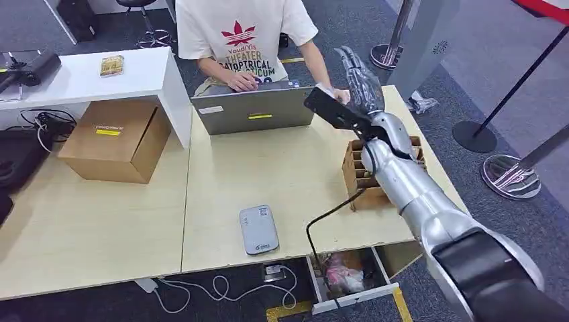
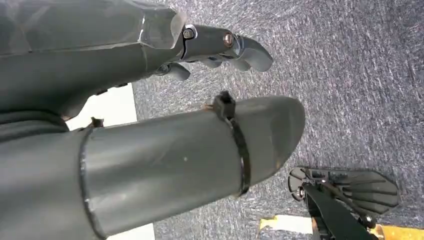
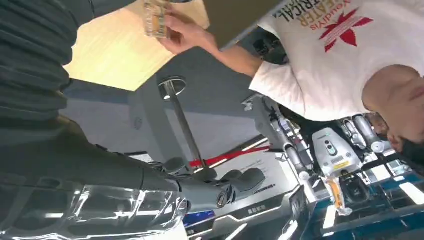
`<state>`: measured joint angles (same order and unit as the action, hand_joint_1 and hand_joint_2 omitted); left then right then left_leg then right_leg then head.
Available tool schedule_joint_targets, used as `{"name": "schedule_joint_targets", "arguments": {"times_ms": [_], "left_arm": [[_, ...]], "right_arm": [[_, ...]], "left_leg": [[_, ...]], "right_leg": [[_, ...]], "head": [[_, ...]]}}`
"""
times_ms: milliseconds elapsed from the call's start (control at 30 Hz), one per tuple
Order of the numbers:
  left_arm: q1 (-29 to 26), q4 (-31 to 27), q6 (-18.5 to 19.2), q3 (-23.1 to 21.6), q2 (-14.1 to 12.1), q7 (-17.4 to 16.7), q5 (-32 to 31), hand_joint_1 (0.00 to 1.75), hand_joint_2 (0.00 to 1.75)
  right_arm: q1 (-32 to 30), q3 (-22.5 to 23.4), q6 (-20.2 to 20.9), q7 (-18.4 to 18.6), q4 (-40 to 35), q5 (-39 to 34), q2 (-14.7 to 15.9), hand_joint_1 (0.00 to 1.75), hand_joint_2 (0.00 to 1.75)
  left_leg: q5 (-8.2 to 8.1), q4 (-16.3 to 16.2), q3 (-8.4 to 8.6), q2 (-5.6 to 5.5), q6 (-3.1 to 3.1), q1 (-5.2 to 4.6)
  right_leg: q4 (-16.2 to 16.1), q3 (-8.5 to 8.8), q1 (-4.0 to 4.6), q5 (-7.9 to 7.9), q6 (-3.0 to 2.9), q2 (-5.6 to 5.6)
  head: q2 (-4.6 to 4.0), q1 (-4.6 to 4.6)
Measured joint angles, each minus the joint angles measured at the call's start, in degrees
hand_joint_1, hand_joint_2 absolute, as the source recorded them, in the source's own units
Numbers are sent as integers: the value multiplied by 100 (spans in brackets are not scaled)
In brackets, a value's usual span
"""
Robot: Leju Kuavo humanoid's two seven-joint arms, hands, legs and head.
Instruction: Pass the card to the sensor for recognition and then transmit it.
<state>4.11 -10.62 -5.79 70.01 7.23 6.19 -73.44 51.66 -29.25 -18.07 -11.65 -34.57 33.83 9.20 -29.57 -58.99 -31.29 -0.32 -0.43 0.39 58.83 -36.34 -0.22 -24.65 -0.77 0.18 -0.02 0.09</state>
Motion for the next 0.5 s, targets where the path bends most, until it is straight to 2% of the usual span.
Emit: {"name": "schedule_joint_targets", "arguments": {"times_ms": [233, 500], "left_arm": [[-1, 0, 0, 2, 18, 20, 42, 0, 0], [-8, 0, 0, 9, 26, 42, 57, 0, 0]], "right_arm": [[-1080, 247, -59, 440, -1259, 1031, 403, 0, 175], [-1746, 583, 131, 682, -2211, 1398, 708, 0, 175]], "left_leg": [[-2, 0, -5, -1, 1, 1], [-2, 1, -9, 1, -1, 3]], "right_leg": [[-1, -3, 0, -1, 0, 0], [-1, -5, -1, -1, 0, 1]], "head": [[0, 0], [0, 0]]}}
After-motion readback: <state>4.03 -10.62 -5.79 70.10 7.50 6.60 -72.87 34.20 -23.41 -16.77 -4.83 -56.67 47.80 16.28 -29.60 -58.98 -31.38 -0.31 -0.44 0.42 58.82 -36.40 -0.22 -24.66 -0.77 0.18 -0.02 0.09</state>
